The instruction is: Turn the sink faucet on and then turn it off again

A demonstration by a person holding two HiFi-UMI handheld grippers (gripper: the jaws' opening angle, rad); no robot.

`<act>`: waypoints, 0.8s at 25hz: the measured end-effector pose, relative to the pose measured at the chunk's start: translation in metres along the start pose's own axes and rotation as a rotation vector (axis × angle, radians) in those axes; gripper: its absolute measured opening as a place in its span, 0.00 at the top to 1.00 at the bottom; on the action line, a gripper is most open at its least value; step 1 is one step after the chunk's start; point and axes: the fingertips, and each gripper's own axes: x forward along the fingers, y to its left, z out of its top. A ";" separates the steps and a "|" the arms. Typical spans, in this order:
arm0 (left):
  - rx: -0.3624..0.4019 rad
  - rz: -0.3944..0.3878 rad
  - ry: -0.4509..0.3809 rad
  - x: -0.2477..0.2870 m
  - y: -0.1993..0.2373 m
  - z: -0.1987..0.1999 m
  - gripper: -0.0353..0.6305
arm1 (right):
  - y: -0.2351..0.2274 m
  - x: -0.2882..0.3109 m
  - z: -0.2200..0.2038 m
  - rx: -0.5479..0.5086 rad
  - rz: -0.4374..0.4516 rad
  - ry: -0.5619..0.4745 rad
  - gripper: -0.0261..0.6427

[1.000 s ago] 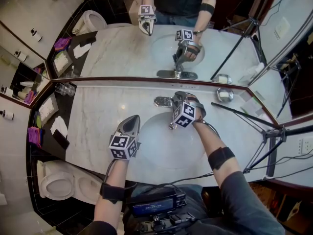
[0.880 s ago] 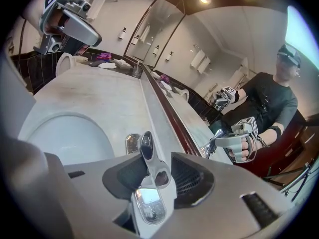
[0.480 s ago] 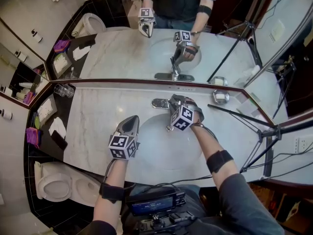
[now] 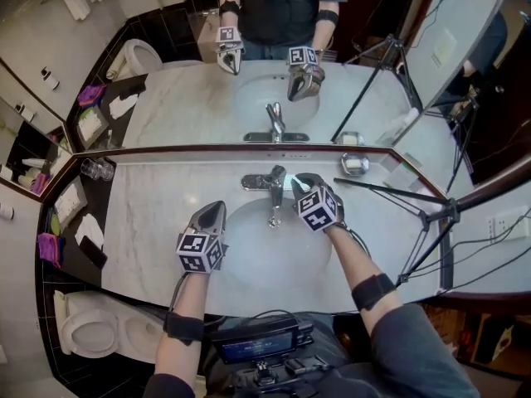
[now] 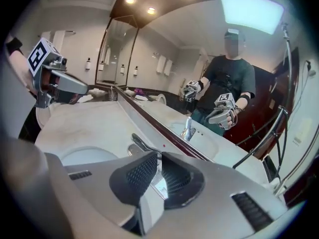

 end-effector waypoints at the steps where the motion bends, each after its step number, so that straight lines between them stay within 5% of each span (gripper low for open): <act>1: 0.001 -0.003 -0.001 0.001 -0.002 0.000 0.96 | -0.004 -0.005 -0.004 0.030 -0.007 -0.005 0.90; 20: 0.019 -0.034 -0.009 0.002 -0.021 0.005 0.96 | -0.023 -0.106 -0.045 0.539 -0.081 -0.211 0.93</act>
